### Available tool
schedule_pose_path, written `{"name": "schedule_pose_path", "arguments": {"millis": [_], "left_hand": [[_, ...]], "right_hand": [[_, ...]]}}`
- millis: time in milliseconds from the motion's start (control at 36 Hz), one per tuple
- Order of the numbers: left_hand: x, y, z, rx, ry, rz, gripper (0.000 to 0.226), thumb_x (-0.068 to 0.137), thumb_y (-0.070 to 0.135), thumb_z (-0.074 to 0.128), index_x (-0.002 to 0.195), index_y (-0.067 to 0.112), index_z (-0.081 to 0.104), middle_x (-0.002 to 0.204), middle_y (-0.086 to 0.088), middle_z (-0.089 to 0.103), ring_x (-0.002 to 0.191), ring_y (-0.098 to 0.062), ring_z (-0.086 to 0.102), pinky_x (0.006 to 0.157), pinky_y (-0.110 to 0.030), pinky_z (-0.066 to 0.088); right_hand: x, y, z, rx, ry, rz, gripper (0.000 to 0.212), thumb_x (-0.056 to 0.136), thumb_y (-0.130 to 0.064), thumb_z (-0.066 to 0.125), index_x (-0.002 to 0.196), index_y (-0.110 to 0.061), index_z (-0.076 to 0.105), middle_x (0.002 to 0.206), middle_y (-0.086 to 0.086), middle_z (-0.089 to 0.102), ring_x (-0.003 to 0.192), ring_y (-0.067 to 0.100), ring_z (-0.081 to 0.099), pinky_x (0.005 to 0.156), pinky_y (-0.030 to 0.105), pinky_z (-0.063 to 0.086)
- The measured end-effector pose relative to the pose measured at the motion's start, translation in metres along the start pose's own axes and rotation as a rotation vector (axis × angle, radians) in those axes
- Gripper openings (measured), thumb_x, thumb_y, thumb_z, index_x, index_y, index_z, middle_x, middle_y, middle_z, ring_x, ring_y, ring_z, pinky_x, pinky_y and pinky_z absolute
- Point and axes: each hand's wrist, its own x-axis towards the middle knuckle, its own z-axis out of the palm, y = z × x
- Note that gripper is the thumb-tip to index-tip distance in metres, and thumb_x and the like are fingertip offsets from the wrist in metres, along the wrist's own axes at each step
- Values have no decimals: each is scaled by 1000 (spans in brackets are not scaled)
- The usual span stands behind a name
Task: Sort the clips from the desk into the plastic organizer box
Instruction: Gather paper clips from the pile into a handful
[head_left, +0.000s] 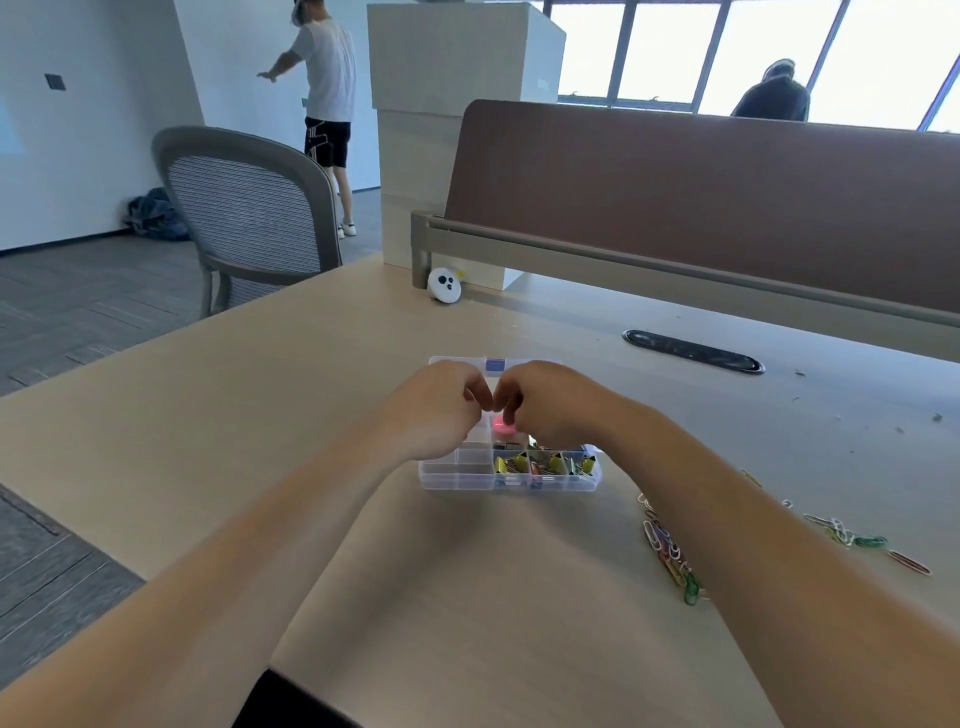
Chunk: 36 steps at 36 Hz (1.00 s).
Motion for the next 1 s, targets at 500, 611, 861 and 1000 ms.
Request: {"name": "schedule_pose_path", "arguments": {"millis": [500, 611, 861, 1000], "left_hand": [[0, 2, 0, 7, -1, 3, 26, 94, 9, 45, 101, 22, 66, 75, 18, 53, 69, -2, 55, 59, -17, 42], [-1, 1, -1, 2, -8, -2, 27, 93, 9, 44, 101, 21, 66, 75, 17, 53, 70, -3, 55, 59, -20, 42], [-2, 2, 0, 7, -2, 9, 24, 93, 11, 45, 92, 24, 64, 72, 15, 55, 68, -7, 56, 57, -22, 41], [-2, 1, 0, 6, -4, 7, 25, 92, 9, 45, 93, 23, 66, 72, 16, 54, 68, -5, 55, 62, -22, 44]], "right_hand": [[2, 4, 1, 72, 54, -18, 32, 83, -10, 72, 114, -19, 66, 100, -5, 66, 81, 11, 60, 73, 21, 48], [2, 3, 3, 54, 70, -22, 31, 86, -5, 67, 114, -18, 67, 104, -2, 67, 82, 11, 58, 73, 19, 44], [-3, 0, 3, 37, 45, -46, 33, 88, -3, 62, 116, -19, 67, 104, -1, 69, 89, 16, 61, 68, 18, 45], [-4, 1, 1, 72, 60, -38, 36, 85, 0, 59, 114, -21, 68, 103, -4, 71, 90, 12, 64, 75, 21, 50]]}}
